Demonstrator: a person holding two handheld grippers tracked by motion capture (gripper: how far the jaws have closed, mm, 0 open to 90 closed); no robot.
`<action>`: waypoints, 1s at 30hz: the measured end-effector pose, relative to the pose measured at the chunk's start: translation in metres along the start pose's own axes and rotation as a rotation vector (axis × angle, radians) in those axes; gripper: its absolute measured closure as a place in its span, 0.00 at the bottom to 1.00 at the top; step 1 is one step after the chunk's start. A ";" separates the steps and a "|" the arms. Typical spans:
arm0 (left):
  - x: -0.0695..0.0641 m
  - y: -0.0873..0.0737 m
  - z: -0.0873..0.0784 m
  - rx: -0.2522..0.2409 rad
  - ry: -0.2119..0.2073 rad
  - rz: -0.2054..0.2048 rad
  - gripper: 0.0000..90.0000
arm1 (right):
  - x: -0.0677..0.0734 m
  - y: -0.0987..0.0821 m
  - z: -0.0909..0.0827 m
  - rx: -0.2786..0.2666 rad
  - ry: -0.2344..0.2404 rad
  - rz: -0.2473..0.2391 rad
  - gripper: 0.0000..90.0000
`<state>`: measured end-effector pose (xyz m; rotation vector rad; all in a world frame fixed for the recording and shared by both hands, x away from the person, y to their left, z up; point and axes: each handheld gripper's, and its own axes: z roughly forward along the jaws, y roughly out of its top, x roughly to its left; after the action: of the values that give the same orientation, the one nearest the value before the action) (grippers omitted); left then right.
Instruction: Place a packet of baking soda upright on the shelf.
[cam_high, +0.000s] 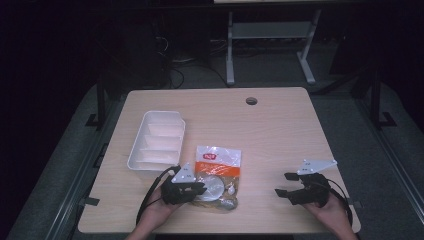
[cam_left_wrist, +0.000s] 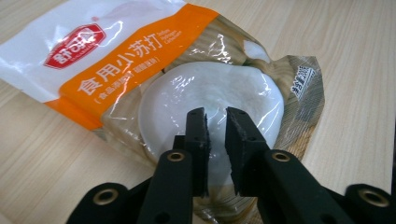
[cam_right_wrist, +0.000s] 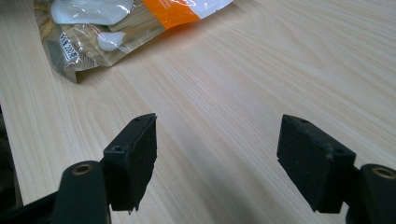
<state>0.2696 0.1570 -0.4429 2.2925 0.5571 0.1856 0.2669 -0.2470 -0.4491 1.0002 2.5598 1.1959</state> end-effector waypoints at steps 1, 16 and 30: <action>0.000 0.000 0.000 -0.003 -0.001 0.000 0.88 | 0.000 0.000 0.000 0.000 0.000 0.000 0.31; 0.000 -0.002 0.006 -0.007 0.005 -0.003 0.99 | 0.004 0.025 0.016 -0.025 0.034 0.016 0.30; 0.000 -0.003 0.006 -0.010 0.005 0.000 1.00 | -0.007 0.078 0.058 0.044 0.062 0.059 0.30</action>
<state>0.2700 0.1546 -0.4493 2.2833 0.5576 0.1934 0.3346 -0.1788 -0.4327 1.0708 2.6323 1.2085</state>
